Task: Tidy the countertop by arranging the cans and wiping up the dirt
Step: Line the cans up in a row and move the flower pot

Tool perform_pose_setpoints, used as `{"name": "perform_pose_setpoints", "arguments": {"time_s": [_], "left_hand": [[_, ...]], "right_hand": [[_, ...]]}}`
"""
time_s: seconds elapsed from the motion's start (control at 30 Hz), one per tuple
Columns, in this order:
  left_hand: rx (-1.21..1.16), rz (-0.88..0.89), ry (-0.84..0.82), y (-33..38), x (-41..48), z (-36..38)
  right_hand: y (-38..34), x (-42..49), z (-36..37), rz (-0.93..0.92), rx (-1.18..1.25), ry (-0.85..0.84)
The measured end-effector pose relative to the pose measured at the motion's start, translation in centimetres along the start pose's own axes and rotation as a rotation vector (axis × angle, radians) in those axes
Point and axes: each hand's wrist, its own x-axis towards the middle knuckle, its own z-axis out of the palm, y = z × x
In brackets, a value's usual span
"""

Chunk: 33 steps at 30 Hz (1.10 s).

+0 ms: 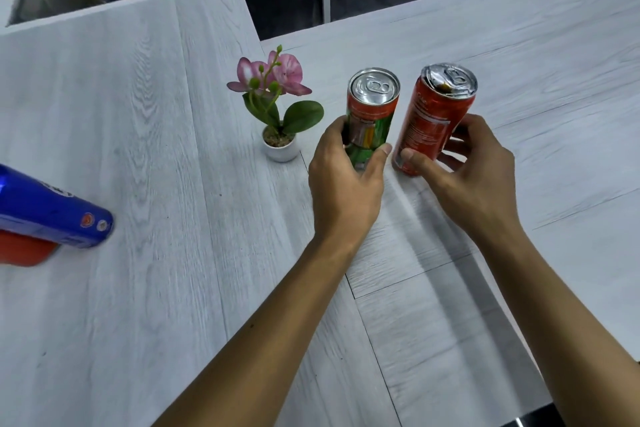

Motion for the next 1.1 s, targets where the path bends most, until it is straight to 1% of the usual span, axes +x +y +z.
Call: {"name": "perform_pose_setpoints", "arguments": {"time_s": [0.3,0.47,0.63,0.83,1.1], "left_hand": [[-0.042,-0.031,-0.020,-1.3,-5.1,-6.5],[-0.047,-0.043,0.008,-2.5,-6.7,-11.2],[-0.021,-0.074,0.076,-4.1,-6.8,-16.0],[-0.009,-0.111,0.194,-5.9,-5.7,-20.6],[0.080,-0.135,0.323,-7.2,-3.3,-23.4]], "right_hand": [[-2.3,-6.4,0.7,-0.014,0.036,-0.030],[-4.9,-9.2,2.6,-0.041,0.061,-0.063],[-8.1,-11.3,5.9,-0.097,0.096,-0.130],[-11.5,-12.5,10.6,-0.129,0.142,-0.159],[-14.4,-12.2,15.3,-0.158,0.177,-0.153]]}}
